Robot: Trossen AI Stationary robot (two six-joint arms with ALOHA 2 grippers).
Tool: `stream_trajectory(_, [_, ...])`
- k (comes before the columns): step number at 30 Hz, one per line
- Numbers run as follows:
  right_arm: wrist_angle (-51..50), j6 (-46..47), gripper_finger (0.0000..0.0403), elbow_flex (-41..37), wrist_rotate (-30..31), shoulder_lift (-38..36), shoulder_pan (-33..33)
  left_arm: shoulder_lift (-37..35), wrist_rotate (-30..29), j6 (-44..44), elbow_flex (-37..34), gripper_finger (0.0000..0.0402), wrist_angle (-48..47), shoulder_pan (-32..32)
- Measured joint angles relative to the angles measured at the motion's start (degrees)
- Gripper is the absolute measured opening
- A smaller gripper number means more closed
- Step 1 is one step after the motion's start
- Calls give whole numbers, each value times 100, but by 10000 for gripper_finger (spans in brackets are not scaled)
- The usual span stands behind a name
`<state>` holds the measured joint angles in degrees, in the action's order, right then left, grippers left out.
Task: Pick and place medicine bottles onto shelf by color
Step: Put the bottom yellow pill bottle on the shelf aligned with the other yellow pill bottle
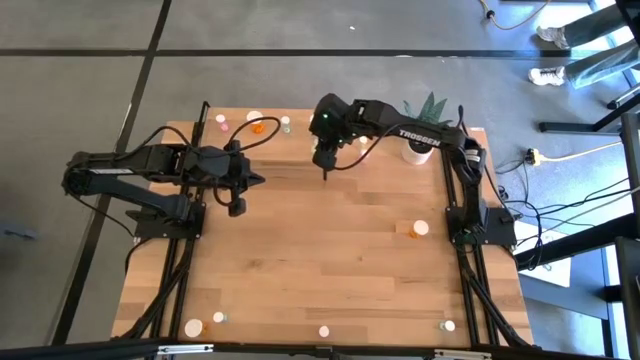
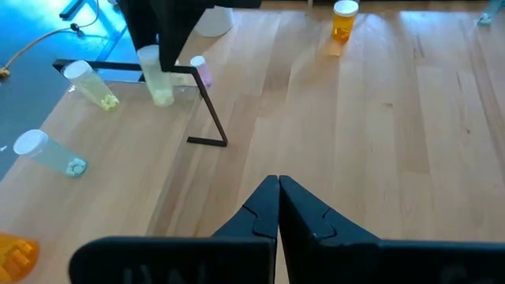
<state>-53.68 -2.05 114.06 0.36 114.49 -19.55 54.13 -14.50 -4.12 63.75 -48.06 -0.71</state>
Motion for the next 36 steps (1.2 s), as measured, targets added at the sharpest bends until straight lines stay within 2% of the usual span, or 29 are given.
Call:
stream_trajectory(4, [43,-173,122,0,26,66,-25,71,-4,4,0,0,0,2])
stream_trajectory(8, [193,-308,122,0,318,60,-50,152,-5,13,0,0,6,2])
stream_trajectory(21, [211,-324,122,0,299,60,-94,254,-124,20,-2,0,14,4])
stream_trajectory(30, [200,-426,122,0,227,60,-97,255,-727,13,-1,0,433,4])
stream_trajectory(36, [162,-456,122,0,64,108,-102,255,-750,8,-2,0,536,4])
